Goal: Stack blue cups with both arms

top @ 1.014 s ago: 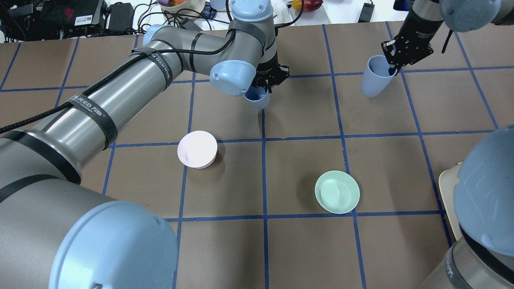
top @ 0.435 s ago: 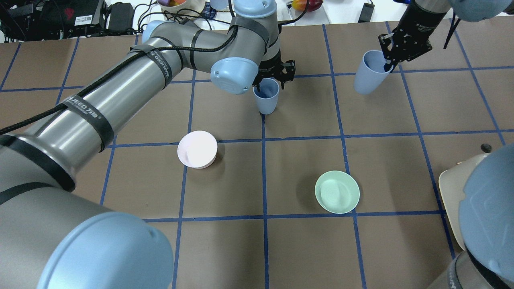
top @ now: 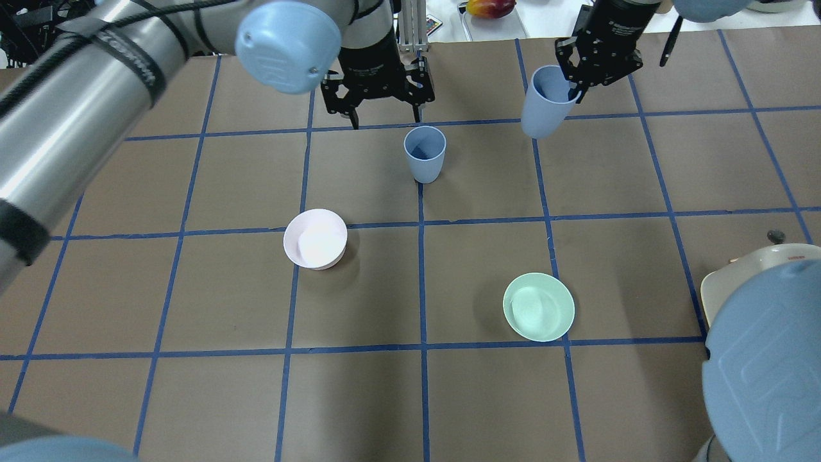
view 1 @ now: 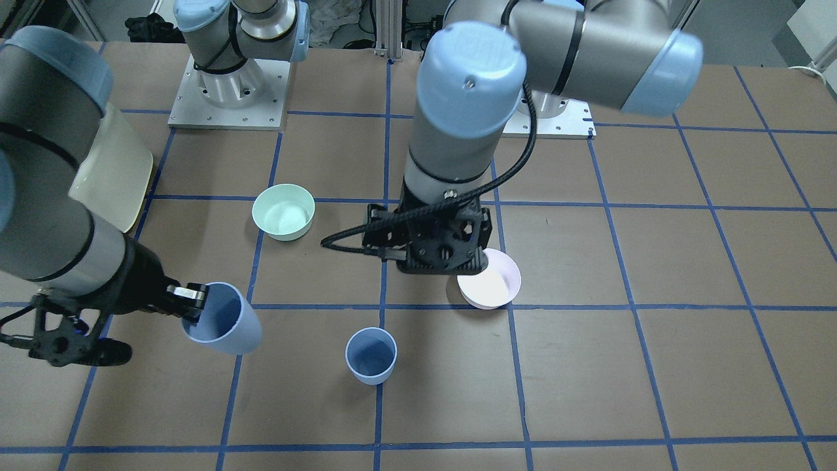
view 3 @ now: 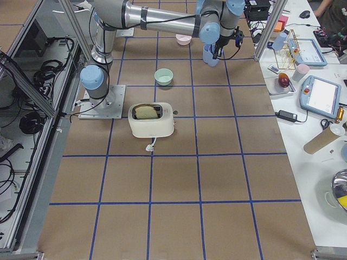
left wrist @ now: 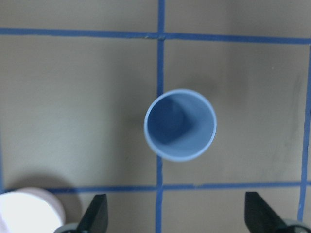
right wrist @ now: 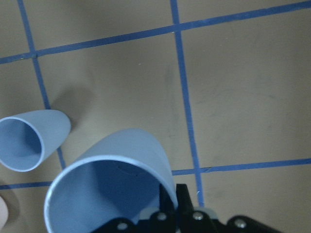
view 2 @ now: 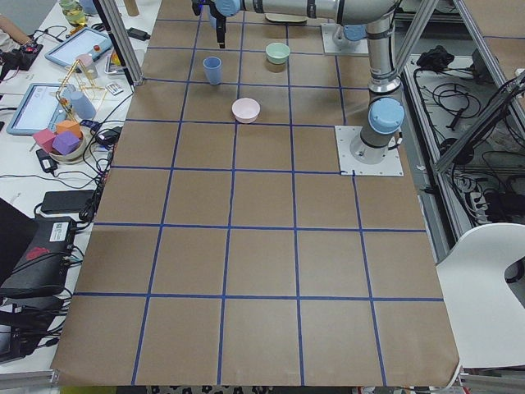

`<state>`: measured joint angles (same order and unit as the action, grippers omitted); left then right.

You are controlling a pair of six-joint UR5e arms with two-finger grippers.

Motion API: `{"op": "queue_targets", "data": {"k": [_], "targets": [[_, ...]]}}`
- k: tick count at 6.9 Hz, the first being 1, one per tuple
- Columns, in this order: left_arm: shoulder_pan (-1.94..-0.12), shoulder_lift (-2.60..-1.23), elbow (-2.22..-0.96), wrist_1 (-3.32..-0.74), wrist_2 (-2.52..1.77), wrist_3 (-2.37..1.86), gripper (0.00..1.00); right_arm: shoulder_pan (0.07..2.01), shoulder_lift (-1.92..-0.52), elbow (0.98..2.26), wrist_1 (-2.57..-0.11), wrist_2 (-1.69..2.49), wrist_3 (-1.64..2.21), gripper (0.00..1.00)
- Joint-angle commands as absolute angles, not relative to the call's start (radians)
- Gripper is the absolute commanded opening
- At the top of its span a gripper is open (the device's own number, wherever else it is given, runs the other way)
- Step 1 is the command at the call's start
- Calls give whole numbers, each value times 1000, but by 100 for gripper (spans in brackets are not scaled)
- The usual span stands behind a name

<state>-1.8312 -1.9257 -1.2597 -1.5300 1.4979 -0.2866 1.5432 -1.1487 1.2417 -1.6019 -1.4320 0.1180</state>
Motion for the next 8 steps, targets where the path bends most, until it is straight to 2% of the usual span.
{"op": "queue_targets", "data": {"k": [1, 3, 6, 8], "targets": [[-1757, -1794, -1354, -1658, 1500, -191, 100, 1723, -1146, 1221, -1620, -1428, 390, 0], [-1706, -1702, -1423, -1625, 1500, -181, 100, 1782, -1131, 1223, -1660, -1430, 494, 0], [-1658, -1687, -1431, -1525, 1502, -158, 100, 1784, -1059, 1221, -1755, -1433, 521, 0], [-1657, -1640, -1494, -1519, 1502, -124, 100, 1784, -1051, 1224, -1743, -1434, 522, 0]]}}
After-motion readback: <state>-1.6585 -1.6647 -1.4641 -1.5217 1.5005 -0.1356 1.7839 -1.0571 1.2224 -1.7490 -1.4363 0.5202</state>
